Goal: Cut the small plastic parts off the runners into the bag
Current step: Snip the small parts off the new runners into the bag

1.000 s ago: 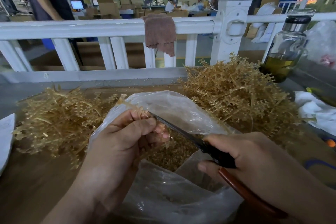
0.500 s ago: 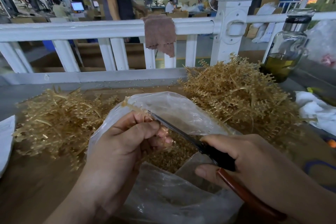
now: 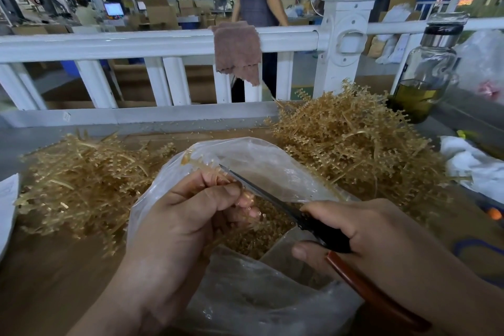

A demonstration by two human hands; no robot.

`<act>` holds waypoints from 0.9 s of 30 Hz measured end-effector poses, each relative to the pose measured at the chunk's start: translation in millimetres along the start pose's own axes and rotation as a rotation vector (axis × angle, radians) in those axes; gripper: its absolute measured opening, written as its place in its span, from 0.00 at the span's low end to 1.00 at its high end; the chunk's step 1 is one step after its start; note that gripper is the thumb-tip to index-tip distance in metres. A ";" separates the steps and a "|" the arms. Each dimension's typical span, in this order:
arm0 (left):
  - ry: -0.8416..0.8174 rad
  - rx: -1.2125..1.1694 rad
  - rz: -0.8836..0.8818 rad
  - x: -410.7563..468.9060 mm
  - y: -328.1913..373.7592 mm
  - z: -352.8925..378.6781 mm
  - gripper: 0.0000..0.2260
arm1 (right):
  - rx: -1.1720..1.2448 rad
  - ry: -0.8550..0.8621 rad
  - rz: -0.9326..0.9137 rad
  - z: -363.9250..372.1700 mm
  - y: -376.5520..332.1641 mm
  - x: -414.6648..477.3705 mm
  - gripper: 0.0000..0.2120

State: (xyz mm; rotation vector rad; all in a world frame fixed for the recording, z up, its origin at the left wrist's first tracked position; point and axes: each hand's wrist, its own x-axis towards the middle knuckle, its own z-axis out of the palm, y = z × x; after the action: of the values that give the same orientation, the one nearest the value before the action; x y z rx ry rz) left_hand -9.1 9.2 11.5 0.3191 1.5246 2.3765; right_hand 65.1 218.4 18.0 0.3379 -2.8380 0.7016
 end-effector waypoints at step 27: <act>0.112 0.059 0.219 -0.9 0.0 3.7 0.06 | 0.036 -0.003 0.031 3.5 5.3 2.2 0.19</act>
State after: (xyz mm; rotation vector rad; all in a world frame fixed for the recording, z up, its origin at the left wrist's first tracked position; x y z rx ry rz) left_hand -7.0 12.0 13.0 0.3905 1.6906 2.5590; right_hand 61.1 220.9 13.3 0.3015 -2.8419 0.7602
